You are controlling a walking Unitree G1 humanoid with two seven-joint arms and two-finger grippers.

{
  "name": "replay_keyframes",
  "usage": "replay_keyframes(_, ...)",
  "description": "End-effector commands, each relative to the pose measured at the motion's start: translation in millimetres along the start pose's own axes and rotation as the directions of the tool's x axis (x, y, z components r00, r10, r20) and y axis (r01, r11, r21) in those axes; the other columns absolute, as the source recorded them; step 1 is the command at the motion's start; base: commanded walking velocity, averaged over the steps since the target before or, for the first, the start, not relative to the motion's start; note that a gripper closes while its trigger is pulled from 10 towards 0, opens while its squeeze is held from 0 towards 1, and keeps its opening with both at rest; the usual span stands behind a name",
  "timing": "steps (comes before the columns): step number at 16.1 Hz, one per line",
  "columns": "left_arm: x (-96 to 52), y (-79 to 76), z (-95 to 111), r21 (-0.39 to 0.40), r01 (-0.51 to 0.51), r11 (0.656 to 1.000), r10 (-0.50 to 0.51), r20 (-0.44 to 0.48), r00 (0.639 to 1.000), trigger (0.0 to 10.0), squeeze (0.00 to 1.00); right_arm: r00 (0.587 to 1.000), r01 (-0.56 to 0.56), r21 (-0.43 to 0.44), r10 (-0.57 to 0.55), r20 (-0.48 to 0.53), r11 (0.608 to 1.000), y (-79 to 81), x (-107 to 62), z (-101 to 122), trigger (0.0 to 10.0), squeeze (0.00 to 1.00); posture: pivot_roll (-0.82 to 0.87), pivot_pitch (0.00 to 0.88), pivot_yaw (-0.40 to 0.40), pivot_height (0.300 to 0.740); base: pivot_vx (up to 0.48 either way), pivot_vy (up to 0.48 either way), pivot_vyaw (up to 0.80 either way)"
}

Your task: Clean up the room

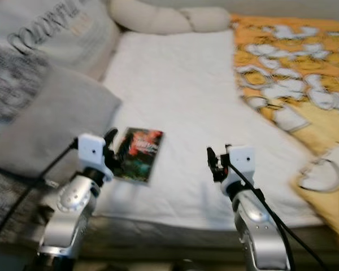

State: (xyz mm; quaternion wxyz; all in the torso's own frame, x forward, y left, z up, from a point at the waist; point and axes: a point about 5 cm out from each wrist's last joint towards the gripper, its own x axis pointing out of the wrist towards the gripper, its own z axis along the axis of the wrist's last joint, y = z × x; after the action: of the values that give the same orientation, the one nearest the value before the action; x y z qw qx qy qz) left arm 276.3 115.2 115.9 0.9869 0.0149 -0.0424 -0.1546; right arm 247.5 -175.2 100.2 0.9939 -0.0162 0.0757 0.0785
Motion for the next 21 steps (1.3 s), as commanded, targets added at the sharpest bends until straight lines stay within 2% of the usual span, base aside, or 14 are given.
replay_keyframes(1, -4.8, 6.1, -1, 0.022, -0.027, 0.999, 0.027, -0.027, 0.999, 10.0, 0.00, 0.999, -0.033, 0.011, 0.032, 0.008, 0.999, 4.7, 1.7, 2, 10.0, 0.00, -0.11, 0.012, 0.026, 0.740, 0.000, -0.480, 0.00)
replay_keyframes(5, -4.3, 8.0, 2, 0.043, -0.034, 0.999, 0.035, -0.028, 0.999, 10.0, 0.00, 1.000, -0.028, 0.032, 0.028, 0.001, 0.999, 1.7, 2.3, 1, 10.0, 0.00, -0.11, 0.006, 0.028, 0.740, 0.000, -0.480, 0.00)
replay_keyframes(14, -3.9, 10.9, 5, 0.022, -0.072, 0.997, 0.073, -0.034, 0.997, 10.0, 0.00, 0.998, -0.052, 0.045, 0.053, -0.025, 0.998, 4.1, 1.4, -3, 10.0, 0.00, -0.10, 0.023, 0.024, 0.740, 0.000, -0.480, 0.00)
replay_keyframes(15, -4.3, 11.5, 5, -0.028, -0.084, 0.996, 0.083, -0.032, 0.996, 10.0, 0.00, 0.998, -0.054, 0.046, 0.056, -0.029, 0.997, 4.3, 1.1, -3, 10.0, 0.00, -0.10, 0.025, 0.023, 0.740, 0.000, 0.000, 0.00)
replay_keyframes(17, -3.7, 13.8, 6, -0.047, -0.102, 0.994, 0.100, -0.038, 0.994, 10.0, 0.00, 0.998, -0.057, 0.048, 0.059, -0.032, 0.997, 4.8, 1.0, -3, 10.0, 0.00, -0.10, 0.027, 0.022, 0.740, 0.000, 0.000, 0.00)
replay_keyframes(19, -3.2, 13.4, 11, 0.007, -0.042, 0.999, 0.042, -0.004, 0.999, 10.0, 0.00, 0.997, -0.067, 0.050, 0.070, -0.040, 0.996, 8.3, 1.8, -4, 10.0, 0.00, -0.10, 0.027, 0.023, 0.740, 0.126, 0.000, 0.00)
replay_keyframes(21, -4.9, 12.5, 11, -0.002, -0.024, 1.000, 0.024, -0.004, 1.000, 10.0, 0.00, 0.996, -0.081, 0.058, 0.083, -0.032, 0.995, 11.1, 2.6, -3, 10.0, 0.00, -0.10, 0.029, 0.024, 0.740, 0.345, 0.000, 0.00)
